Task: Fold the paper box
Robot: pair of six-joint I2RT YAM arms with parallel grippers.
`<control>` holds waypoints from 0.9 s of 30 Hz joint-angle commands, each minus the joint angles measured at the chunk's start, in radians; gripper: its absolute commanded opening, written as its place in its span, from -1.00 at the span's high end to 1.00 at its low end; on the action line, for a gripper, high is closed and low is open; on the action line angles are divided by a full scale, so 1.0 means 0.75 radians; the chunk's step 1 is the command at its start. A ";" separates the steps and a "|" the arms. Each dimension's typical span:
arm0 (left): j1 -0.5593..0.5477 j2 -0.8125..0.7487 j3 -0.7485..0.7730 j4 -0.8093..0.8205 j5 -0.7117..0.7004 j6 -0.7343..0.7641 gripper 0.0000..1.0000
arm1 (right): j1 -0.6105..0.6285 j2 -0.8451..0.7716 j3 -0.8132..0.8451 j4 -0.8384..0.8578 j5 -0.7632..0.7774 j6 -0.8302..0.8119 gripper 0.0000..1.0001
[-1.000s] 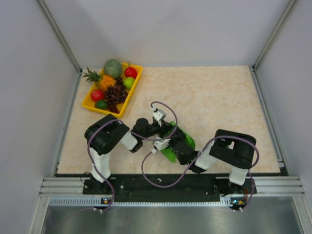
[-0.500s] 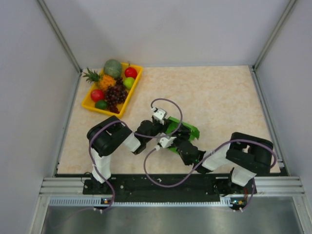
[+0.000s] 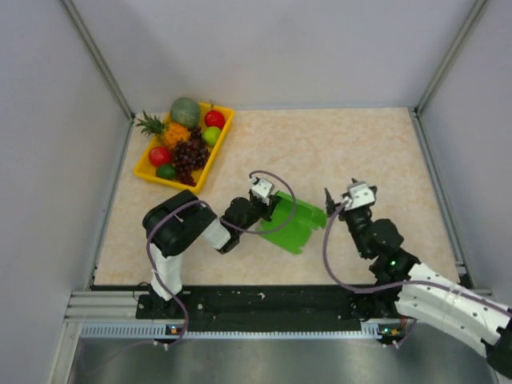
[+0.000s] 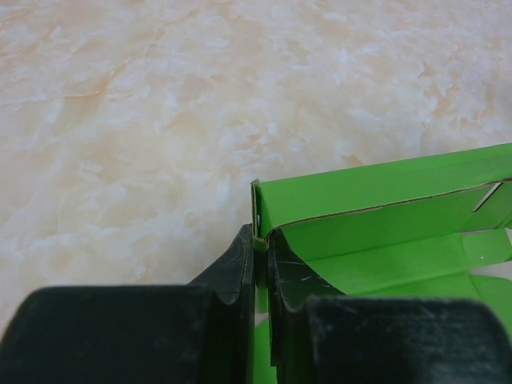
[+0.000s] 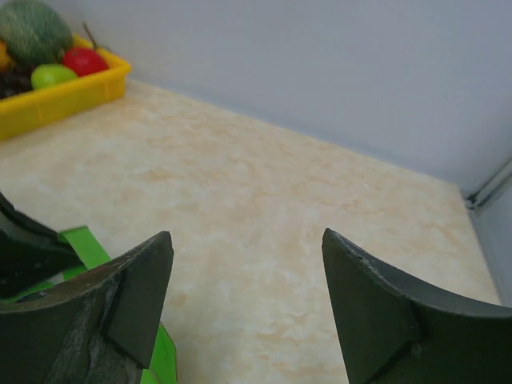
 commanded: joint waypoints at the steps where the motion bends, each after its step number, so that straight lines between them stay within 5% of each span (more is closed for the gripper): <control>1: 0.006 0.002 -0.004 -0.014 0.010 0.025 1.00 | -0.312 -0.126 0.030 -0.365 -0.486 0.564 -0.53; 7: 0.008 -0.016 0.004 -0.045 0.082 0.047 1.00 | -0.528 0.254 0.326 -0.584 -0.907 1.044 -0.53; 11: 0.008 -0.016 0.002 -0.034 0.137 0.067 1.00 | -0.603 0.569 0.604 -0.743 -1.126 1.022 -0.50; 15: 0.010 -0.008 0.002 -0.028 0.166 0.123 1.00 | -0.785 0.849 0.782 -0.743 -1.601 0.997 -0.38; 19: 0.010 0.008 0.010 -0.020 0.184 0.125 1.00 | -0.741 1.038 0.862 -0.766 -1.701 0.914 -0.24; 27: 0.012 0.023 -0.013 0.017 0.154 0.125 1.00 | -0.671 1.153 0.866 -0.823 -1.544 0.805 -0.17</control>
